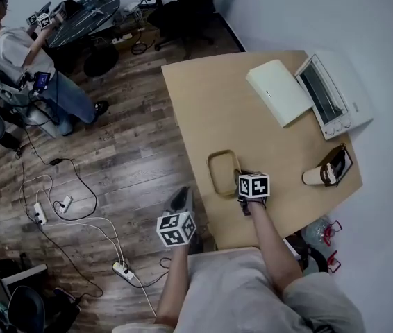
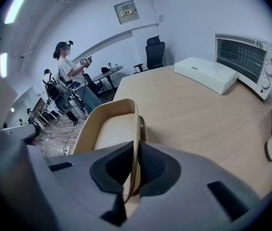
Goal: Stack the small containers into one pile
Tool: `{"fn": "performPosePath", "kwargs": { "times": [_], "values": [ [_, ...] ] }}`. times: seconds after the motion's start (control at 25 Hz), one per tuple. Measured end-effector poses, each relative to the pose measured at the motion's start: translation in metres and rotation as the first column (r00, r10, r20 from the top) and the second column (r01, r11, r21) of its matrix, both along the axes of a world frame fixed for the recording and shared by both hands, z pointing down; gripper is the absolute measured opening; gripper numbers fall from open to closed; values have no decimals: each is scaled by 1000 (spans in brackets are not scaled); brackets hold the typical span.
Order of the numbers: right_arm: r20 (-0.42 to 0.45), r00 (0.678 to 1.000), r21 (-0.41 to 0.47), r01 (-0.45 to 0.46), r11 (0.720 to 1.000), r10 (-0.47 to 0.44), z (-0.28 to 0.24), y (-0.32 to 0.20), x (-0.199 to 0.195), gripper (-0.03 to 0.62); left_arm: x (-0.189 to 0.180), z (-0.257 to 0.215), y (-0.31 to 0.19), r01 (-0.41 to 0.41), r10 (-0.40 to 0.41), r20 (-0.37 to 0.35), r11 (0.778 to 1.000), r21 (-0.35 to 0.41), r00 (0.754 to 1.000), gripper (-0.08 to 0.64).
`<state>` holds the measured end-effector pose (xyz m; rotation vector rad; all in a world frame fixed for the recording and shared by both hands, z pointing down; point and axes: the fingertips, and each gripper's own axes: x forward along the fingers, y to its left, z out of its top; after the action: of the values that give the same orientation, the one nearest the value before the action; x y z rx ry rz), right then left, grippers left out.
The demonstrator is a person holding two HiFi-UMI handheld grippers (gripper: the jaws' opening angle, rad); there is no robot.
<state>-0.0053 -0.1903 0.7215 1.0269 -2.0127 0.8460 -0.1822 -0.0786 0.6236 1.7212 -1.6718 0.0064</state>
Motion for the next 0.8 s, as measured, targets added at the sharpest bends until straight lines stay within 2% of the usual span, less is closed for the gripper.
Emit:
{"fn": "performPosePath", "kwargs": {
  "times": [0.52, 0.8],
  "values": [
    [-41, 999, 7, 4, 1000, -4, 7, 5, -8, 35, -28, 1, 22, 47, -47, -6, 999, -7, 999, 43],
    [-22, 999, 32, 25, 999, -25, 4, 6, -16, 87, -28, 0, 24, 48, -48, -2, 999, -9, 999, 43]
  ]
}}
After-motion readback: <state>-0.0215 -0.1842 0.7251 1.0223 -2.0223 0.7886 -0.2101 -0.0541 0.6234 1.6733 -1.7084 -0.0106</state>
